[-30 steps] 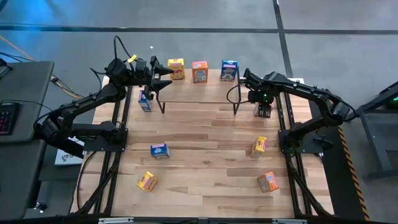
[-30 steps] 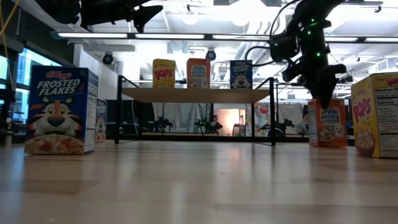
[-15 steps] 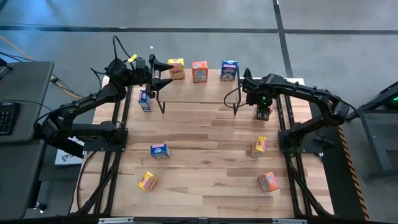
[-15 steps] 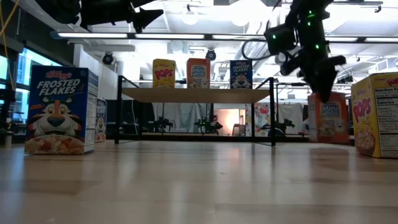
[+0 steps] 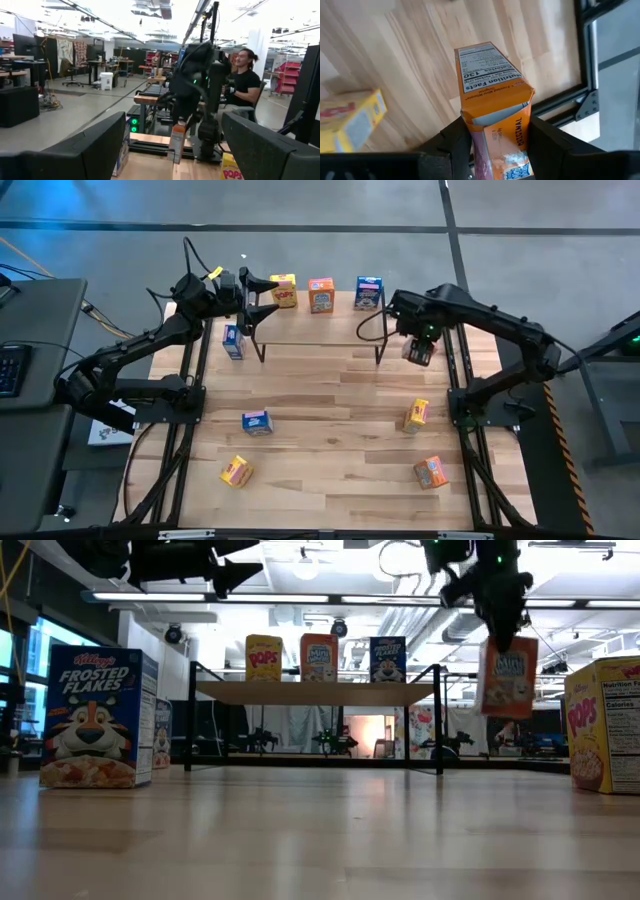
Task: Stack cereal on shelf
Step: Put the top orange cereal box on the shelf aligned with the other orange cereal box
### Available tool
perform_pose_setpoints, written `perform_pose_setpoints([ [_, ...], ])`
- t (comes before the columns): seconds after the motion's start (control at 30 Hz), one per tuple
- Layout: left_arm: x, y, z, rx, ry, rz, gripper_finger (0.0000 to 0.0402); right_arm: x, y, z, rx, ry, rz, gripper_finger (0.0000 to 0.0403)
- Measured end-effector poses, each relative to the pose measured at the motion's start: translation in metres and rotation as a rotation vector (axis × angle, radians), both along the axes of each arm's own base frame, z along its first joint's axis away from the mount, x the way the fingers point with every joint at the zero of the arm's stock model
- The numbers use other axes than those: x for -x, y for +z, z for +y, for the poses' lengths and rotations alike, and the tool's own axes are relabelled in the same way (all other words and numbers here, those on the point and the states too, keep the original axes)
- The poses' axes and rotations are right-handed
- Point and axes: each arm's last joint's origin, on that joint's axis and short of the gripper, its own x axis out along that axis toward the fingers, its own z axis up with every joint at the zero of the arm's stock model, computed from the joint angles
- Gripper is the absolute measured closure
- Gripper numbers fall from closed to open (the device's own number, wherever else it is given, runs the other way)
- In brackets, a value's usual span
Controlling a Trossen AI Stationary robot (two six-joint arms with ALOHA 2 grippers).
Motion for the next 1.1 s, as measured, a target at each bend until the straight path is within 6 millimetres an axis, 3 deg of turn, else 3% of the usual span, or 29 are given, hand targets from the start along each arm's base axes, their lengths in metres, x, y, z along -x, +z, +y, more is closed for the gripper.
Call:
perform_pose_setpoints([
  [0.53, -0.002, -0.006, 0.000, 0.054, -0.013, 0.046, 0.0080, -0.010, 0.072, 0.027, 0.087, 0.046, -0.278, 0.0247],
  [1.1, -0.024, -0.013, -0.023, 0.036, -0.131, 0.091, 0.0080, -0.020, 0.097, 0.039, 0.136, 0.126, -0.453, 0.0247],
])
